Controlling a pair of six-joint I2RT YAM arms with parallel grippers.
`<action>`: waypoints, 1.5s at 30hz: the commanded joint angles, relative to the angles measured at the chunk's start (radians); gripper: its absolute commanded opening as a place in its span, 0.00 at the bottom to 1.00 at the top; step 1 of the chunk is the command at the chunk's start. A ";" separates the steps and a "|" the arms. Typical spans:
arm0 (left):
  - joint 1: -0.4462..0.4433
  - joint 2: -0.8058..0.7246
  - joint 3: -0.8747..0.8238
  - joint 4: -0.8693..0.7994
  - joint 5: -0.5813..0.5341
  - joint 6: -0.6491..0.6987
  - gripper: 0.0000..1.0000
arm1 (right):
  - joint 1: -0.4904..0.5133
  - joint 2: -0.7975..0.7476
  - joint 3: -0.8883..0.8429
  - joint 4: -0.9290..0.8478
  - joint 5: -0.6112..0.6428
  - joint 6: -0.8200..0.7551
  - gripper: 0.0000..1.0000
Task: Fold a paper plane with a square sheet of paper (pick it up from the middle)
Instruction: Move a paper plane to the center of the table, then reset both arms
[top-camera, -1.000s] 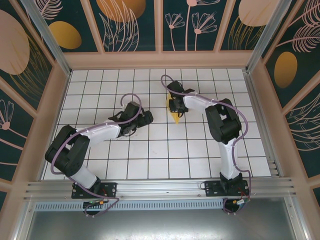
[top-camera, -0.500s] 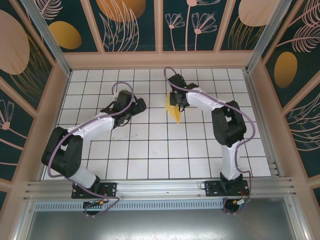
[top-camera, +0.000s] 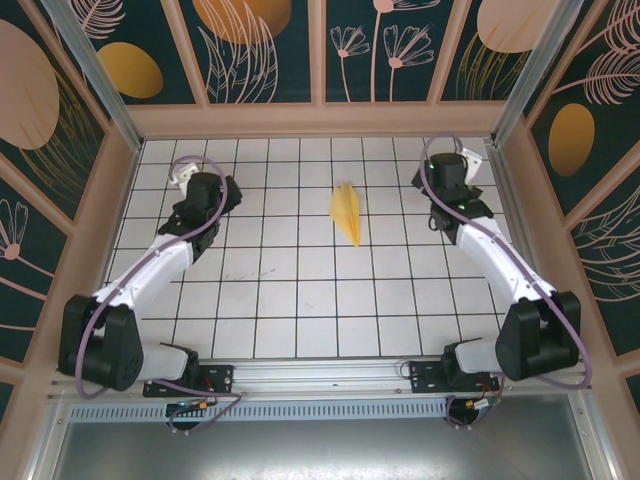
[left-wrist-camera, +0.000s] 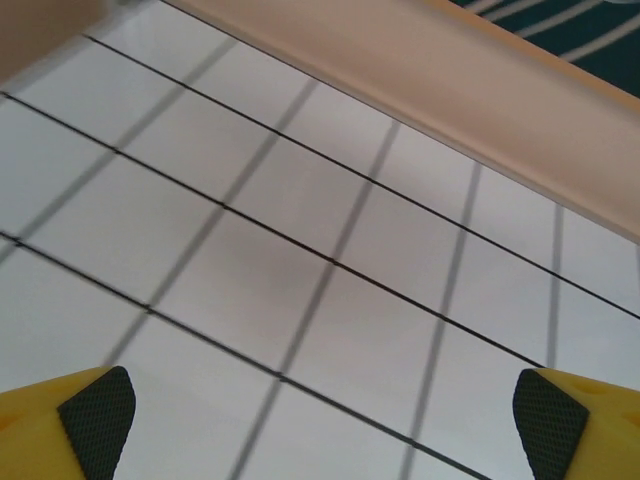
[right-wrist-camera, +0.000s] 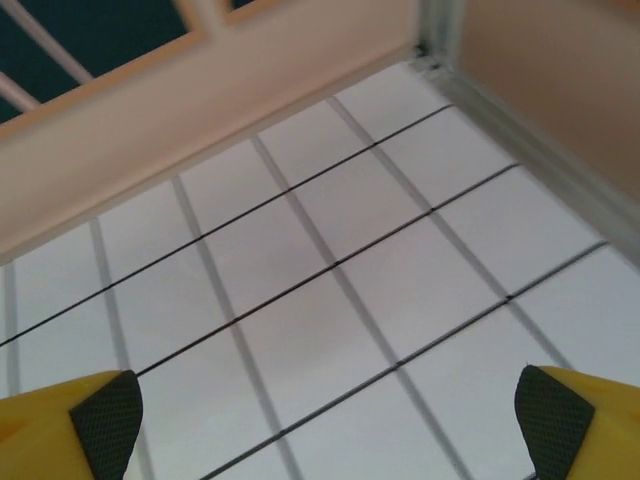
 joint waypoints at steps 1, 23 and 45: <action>0.032 -0.082 -0.114 0.144 -0.159 0.094 0.99 | -0.076 -0.058 -0.098 0.130 0.061 -0.042 0.99; 0.144 0.011 -0.607 1.054 -0.066 0.510 0.98 | -0.201 0.038 -0.711 1.144 -0.145 -0.412 0.99; 0.252 0.203 -0.646 1.353 0.207 0.499 0.99 | -0.231 0.187 -0.767 1.406 -0.399 -0.406 0.99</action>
